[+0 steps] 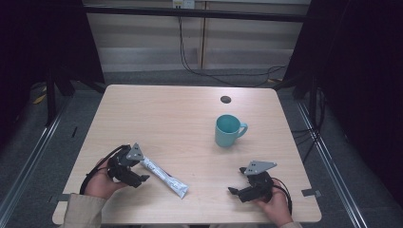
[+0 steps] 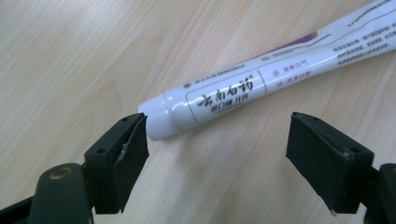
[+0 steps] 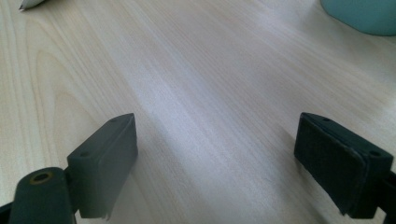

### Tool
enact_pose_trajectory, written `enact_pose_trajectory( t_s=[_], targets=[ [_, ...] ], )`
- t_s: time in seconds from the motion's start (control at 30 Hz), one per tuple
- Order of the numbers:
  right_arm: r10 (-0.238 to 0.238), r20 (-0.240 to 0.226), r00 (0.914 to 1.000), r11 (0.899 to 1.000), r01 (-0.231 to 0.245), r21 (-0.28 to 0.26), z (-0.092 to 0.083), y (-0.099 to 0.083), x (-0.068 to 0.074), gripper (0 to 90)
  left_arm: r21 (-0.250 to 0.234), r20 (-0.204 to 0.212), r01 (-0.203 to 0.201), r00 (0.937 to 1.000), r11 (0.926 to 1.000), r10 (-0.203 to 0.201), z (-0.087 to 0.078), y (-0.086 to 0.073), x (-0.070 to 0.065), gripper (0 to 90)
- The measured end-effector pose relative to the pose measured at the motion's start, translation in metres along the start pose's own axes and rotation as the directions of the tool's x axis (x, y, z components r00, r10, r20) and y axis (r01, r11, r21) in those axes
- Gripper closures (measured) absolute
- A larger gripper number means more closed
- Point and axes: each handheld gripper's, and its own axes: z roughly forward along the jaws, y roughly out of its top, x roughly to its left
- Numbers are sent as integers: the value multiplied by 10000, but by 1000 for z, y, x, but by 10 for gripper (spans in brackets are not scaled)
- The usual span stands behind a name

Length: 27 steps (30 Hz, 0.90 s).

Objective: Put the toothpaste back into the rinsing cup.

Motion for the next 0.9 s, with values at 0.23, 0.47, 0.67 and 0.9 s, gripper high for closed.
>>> enact_pose_trajectory(
  t_s=[0.23,0.47,0.67,0.9],
  targets=[
    [3,0,10000,10000,-3,-2,0,0,0,125,632,220,-347,9992,9974,334,7,13,1,198],
    [2,0,10000,10000,-2,0,0,0,0,125,784,410,-597,9976,9951,566,14,21,3,195],
    [1,0,10000,10000,-1,-2,0,0,0,126,883,616,-779,9955,9930,726,22,21,2,198],
    [2,0,10000,10000,-2,-2,0,0,0,125,661,603,-1138,9921,9913,1099,28,21,3,159]
  ],
)
